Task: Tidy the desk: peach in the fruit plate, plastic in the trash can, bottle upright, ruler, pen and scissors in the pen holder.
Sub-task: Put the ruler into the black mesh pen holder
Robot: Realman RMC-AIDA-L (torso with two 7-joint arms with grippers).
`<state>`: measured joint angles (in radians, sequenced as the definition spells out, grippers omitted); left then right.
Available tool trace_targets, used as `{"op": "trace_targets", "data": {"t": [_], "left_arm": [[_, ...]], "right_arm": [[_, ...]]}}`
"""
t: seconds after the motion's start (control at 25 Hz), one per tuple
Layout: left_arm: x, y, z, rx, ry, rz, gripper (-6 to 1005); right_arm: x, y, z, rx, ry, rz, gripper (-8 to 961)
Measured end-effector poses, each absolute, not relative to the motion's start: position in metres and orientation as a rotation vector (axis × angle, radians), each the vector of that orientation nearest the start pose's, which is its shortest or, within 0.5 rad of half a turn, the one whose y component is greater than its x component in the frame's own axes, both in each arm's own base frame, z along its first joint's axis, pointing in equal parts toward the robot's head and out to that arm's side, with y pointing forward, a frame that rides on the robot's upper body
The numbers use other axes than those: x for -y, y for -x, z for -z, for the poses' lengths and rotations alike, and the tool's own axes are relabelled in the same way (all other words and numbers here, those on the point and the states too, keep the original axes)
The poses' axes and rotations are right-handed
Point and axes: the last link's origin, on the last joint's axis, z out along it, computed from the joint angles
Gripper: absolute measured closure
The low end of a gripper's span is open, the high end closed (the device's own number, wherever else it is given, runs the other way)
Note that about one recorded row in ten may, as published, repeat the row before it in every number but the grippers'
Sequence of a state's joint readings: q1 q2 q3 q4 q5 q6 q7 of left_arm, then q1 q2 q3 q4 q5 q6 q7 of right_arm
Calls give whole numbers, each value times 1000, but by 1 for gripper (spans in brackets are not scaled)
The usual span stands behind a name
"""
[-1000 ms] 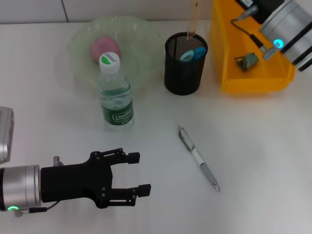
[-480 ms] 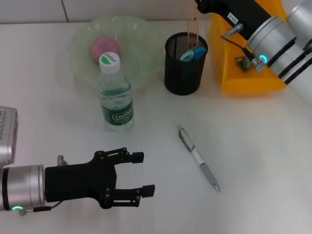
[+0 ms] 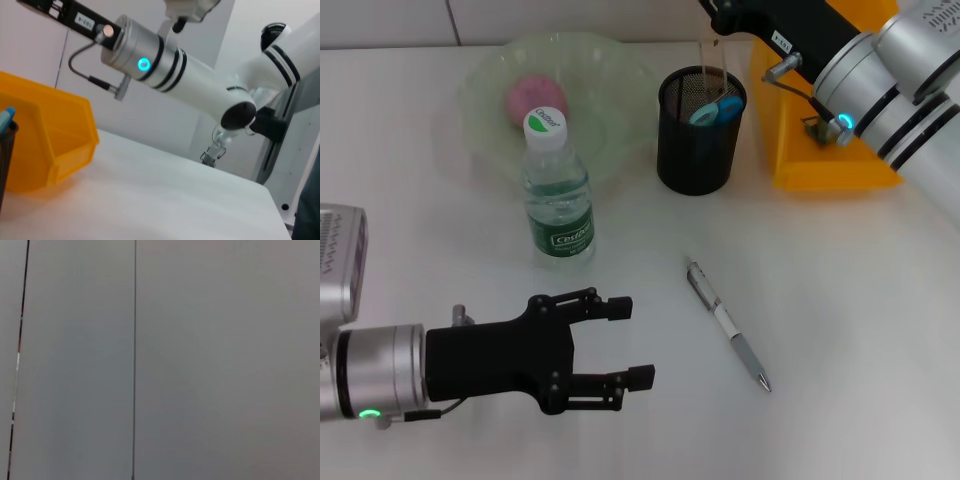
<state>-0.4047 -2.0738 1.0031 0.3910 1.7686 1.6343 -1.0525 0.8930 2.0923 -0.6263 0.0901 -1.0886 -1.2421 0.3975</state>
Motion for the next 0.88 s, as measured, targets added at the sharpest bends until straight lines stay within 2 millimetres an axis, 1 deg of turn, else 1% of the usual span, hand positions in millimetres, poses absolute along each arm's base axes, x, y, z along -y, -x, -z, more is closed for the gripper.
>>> {"op": "trace_targets", "data": {"t": [0.24, 0.56, 0.88], "left_arm": [[-255, 268, 57, 522, 2895, 953, 154], [-259, 265, 55, 523, 2877, 977, 154], [-261, 263, 55, 519, 2879, 982, 154]], "right_arm": [[-409, -174, 52, -284, 2036, -1038, 515], [-415, -164, 52, -254, 2051, -1041, 498], [-417, -164, 54, -267, 2052, -1021, 480]]}}
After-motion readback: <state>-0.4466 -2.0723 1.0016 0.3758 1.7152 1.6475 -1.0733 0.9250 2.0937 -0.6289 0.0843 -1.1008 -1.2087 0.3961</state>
